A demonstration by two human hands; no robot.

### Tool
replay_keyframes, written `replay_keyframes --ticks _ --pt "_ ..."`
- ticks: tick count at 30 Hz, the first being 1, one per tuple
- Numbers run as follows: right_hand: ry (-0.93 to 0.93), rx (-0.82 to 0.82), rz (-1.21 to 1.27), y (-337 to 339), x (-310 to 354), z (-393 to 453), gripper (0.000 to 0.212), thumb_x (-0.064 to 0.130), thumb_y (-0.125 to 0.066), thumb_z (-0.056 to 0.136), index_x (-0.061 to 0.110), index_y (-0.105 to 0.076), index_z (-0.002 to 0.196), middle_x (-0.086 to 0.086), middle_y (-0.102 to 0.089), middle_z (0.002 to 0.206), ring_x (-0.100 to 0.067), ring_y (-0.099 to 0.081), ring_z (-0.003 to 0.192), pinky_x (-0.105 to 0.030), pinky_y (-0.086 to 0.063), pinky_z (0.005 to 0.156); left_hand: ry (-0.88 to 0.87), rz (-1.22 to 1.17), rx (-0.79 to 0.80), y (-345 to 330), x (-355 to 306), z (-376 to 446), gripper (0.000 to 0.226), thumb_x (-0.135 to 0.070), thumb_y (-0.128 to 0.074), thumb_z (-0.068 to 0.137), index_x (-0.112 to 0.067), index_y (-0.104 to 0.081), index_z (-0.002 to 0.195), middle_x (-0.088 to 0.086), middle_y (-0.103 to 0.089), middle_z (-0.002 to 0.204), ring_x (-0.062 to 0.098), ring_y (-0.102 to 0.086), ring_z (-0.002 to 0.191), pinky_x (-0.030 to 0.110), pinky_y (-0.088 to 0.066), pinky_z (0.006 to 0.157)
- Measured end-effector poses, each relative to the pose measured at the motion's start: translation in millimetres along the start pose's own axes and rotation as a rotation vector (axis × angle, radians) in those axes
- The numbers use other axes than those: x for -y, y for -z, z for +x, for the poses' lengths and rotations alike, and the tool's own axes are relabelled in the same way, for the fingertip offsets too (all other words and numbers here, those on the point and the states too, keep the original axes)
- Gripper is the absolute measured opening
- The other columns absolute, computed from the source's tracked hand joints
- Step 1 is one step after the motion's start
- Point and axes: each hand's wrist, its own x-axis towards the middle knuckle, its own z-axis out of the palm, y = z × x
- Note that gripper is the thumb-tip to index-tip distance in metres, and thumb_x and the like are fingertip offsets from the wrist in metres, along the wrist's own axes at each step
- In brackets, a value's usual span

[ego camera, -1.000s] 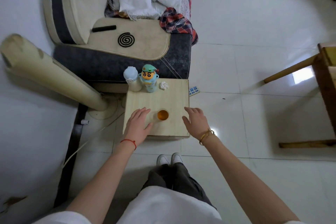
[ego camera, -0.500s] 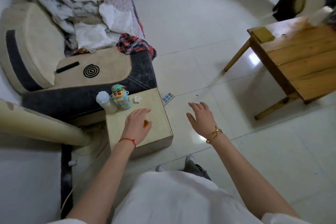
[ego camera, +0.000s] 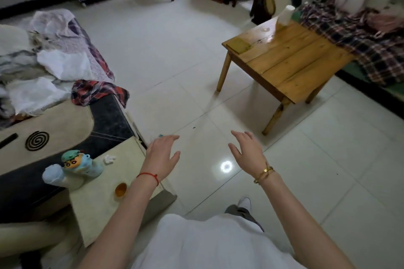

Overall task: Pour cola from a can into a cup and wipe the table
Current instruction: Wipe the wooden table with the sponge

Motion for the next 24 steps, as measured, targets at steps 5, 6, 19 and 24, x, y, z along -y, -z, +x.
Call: replay_keyframes --ticks 5,6,19,24 --pt "-0.038 -0.054 0.021 63 -85 16 0.05 0.037 -0.042 0.1 0.019 -0.036 0.147 0.003 -0.044 0.148 -0.022 -0.022 0.145 -0.04 -0.026 0.117 -0.071 0.001 0.003 -28 -87 52 0.049 -0.026 -0.057 0.095 -0.017 -0.046 0.141 0.002 -0.051 0.141 0.022 -0.041 0.133 0.038 -0.027 0.114" --pt "-0.042 -0.064 0.017 78 -101 20 0.05 0.036 -0.042 0.1 0.018 -0.037 0.147 0.002 -0.044 0.147 -0.022 -0.023 0.145 -0.04 -0.026 0.117 -0.077 0.001 0.002 -34 -106 63 0.049 -0.027 -0.057 0.095 -0.018 -0.046 0.141 0.001 -0.051 0.141 0.021 -0.041 0.133 0.04 -0.028 0.115" --pt "-0.143 -0.147 0.063 188 -264 69 0.048 0.035 -0.044 0.1 0.019 -0.039 0.145 0.003 -0.047 0.145 -0.022 -0.026 0.144 -0.046 -0.027 0.117 -0.223 0.018 0.039 -95 -290 186 0.049 -0.029 -0.056 0.095 -0.02 -0.044 0.142 -0.003 -0.049 0.142 0.016 -0.04 0.135 0.036 -0.025 0.116" --pt "-0.176 -0.156 0.065 195 -312 112 0.048 0.036 -0.043 0.1 0.02 -0.038 0.145 0.004 -0.046 0.145 -0.02 -0.026 0.143 -0.043 -0.028 0.116 -0.253 0.049 0.078 -116 -326 250 0.049 -0.029 -0.056 0.096 -0.02 -0.044 0.142 -0.002 -0.05 0.141 0.018 -0.042 0.134 0.04 -0.029 0.115"
